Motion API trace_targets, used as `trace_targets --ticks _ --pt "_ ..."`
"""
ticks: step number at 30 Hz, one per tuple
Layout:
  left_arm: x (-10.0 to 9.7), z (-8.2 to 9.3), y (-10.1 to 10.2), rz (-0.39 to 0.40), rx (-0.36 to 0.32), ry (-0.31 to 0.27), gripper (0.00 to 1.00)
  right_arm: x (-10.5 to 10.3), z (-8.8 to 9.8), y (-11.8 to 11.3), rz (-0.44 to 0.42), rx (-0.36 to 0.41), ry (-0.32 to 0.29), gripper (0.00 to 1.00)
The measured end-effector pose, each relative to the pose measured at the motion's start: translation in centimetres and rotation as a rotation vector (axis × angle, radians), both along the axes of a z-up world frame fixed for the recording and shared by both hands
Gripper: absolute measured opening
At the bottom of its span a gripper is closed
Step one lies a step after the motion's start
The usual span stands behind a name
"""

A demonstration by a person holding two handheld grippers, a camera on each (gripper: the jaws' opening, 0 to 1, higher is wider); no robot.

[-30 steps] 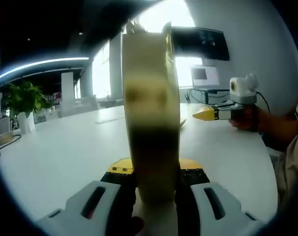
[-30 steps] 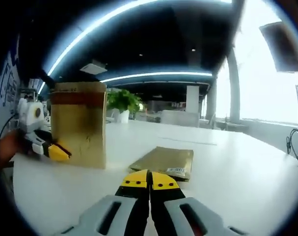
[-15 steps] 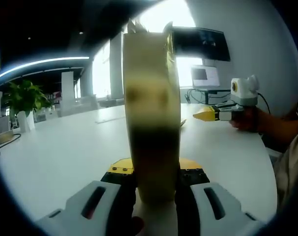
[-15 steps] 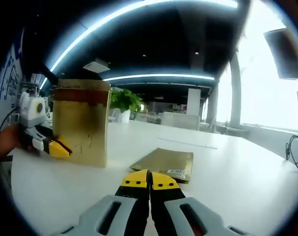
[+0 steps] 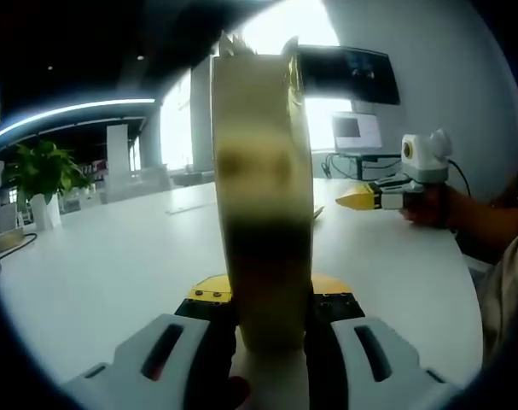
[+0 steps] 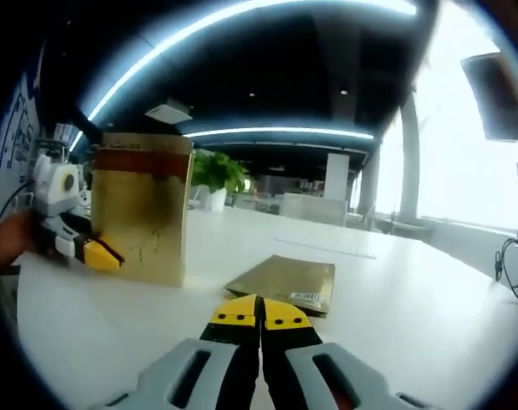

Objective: Extract single mask from mask box in order stack masks on table

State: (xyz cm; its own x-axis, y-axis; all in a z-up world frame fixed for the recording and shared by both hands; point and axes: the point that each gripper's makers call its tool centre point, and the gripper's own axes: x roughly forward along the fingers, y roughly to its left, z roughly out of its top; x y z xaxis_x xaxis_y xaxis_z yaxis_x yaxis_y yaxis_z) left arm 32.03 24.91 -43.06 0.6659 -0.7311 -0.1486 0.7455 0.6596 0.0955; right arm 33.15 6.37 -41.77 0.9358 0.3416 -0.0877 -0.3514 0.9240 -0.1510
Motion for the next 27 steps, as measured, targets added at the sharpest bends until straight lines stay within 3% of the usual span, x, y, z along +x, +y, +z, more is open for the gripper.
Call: trace_targets --ticks 27 --pt "-0.03 -0.14 -0.06 0.003 0.016 -0.001 0.21 -0.48 0.14 0.61 0.021 -0.057 -0.021 0.0"
